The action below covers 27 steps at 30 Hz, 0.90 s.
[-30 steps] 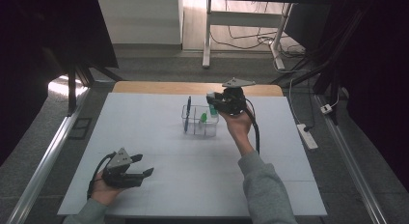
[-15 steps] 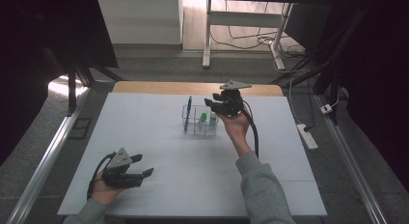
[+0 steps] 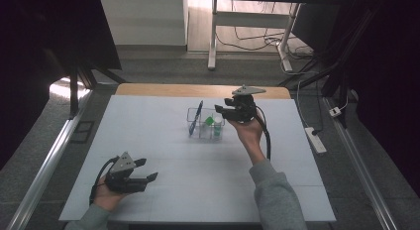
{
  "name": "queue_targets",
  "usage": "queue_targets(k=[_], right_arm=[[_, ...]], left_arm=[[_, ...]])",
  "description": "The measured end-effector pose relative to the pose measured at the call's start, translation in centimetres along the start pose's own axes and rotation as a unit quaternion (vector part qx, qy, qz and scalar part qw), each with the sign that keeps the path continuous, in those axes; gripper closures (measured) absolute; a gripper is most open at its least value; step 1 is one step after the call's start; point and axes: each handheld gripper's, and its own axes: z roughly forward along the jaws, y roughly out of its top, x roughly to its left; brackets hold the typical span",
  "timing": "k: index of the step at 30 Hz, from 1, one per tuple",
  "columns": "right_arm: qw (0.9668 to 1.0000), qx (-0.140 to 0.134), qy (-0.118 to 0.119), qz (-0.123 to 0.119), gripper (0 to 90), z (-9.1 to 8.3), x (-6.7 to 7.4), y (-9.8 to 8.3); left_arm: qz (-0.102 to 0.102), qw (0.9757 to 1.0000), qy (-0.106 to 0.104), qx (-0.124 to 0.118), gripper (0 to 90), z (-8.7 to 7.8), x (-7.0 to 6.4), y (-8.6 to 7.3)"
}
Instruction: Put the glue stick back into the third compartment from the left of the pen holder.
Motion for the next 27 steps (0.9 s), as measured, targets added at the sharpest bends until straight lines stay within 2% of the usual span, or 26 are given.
queue_targets(k=[13, 27], right_arm=[[0.9994, 0.016, 0.027, -0.014, 48.1, -2.1, 0.2, -2.1], [0.9975, 0.046, 0.047, -0.027, 47.1, -5.5, 0.8, -5.2]], left_arm=[[-0.003, 1.0, 0.001, -0.003, 31.4, -0.1, 0.1, 0.0], [-0.007, 0.9999, -0.002, -0.008, 31.4, -0.2, 0.2, -0.1]])
